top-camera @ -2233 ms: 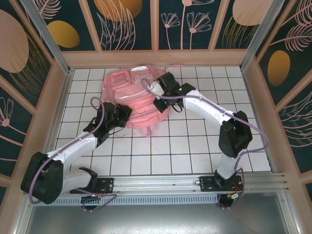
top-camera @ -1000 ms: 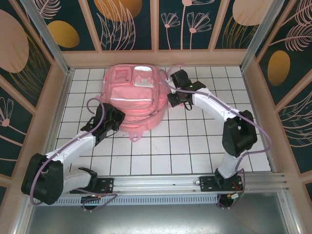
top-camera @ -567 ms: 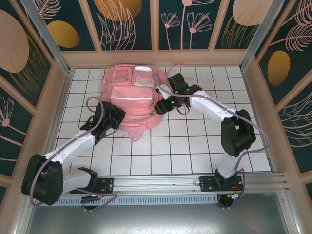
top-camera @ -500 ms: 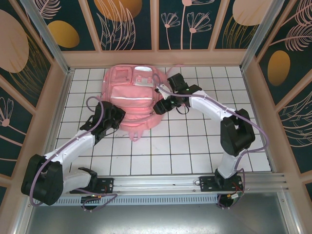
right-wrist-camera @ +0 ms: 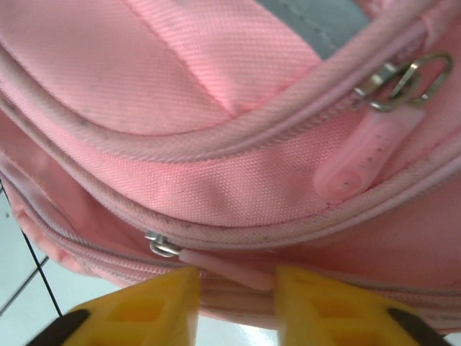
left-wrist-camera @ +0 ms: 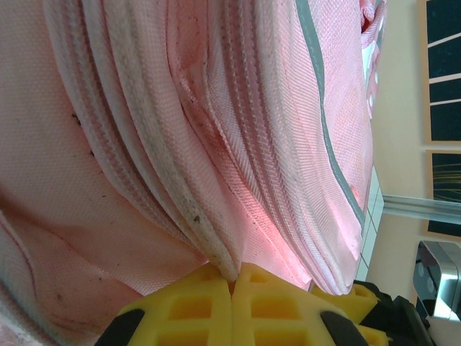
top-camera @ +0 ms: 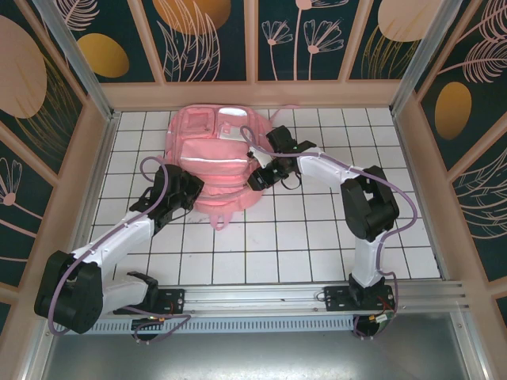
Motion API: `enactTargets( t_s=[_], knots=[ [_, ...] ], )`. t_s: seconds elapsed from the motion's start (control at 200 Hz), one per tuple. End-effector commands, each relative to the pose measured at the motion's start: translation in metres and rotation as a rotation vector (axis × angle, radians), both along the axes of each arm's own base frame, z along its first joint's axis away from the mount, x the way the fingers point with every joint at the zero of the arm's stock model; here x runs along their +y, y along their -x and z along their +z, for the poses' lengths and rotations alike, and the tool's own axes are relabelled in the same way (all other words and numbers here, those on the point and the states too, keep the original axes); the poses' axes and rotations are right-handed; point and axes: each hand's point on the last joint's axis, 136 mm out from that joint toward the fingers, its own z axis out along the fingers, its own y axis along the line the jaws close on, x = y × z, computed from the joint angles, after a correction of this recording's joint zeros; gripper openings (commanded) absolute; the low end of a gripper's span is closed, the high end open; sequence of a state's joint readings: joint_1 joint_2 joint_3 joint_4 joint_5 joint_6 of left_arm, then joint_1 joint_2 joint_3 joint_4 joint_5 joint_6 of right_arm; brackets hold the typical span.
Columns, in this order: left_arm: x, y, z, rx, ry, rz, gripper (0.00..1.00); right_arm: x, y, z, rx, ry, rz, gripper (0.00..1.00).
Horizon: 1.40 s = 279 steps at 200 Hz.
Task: Pack the student bag
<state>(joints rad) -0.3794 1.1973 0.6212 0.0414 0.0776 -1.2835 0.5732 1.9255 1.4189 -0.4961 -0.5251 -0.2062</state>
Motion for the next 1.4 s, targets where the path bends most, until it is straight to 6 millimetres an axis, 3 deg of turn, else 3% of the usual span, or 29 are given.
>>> enactTargets(
  t_s=[0.0,0.135,0.365,0.53,0.626,0.736,0.816,0.881,0.951,1.076,1.186,1.326,1.391],
  knots=[
    [-0.005,-0.012,0.040,-0.117,0.041,-0.013,0.00,0.007,-0.001,0.017,-0.020,-0.049,0.022,0.21],
    [-0.003,-0.012,0.039,-0.115,0.034,-0.001,0.00,-0.003,-0.010,0.018,-0.065,-0.001,-0.034,0.00],
    [0.007,-0.008,0.034,-0.101,0.002,0.032,0.00,-0.035,-0.029,0.025,-0.178,0.093,-0.182,0.00],
    [0.004,-0.009,0.038,-0.113,0.007,0.014,0.00,-0.030,-0.019,0.037,-0.140,0.035,-0.170,0.00],
    [0.005,-0.009,0.042,-0.123,-0.007,0.013,0.00,-0.017,-0.019,0.050,-0.083,-0.056,-0.209,0.35],
    [0.017,-0.007,0.039,-0.116,-0.054,0.043,0.00,-0.020,-0.042,0.070,-0.025,-0.155,-0.384,0.51],
    [0.028,0.001,0.026,-0.070,-0.108,0.066,0.00,-0.021,-0.051,0.077,0.031,-0.209,-0.517,0.55],
    [0.033,0.009,0.017,-0.032,-0.149,0.055,0.26,-0.020,-0.051,0.079,0.080,-0.254,-0.574,0.58],
    [0.034,0.019,0.010,-0.001,-0.189,0.015,0.42,-0.022,-0.050,0.077,0.117,-0.281,-0.628,0.59],
    [0.029,0.031,0.015,0.005,-0.275,-0.112,0.54,-0.032,-0.048,0.074,0.130,-0.276,-0.695,0.62],
    [0.022,0.035,0.034,-0.013,-0.435,-0.217,0.60,-0.045,-0.047,0.076,0.120,-0.281,-0.734,0.65],
    [-0.019,0.026,0.062,-0.095,-0.613,-0.417,0.68,-0.065,-0.048,0.071,0.113,-0.280,-0.774,0.75],
    [-0.042,0.022,0.065,-0.121,-0.688,-0.522,0.71,-0.077,-0.049,0.069,0.106,-0.280,-0.794,0.79]
  ],
)
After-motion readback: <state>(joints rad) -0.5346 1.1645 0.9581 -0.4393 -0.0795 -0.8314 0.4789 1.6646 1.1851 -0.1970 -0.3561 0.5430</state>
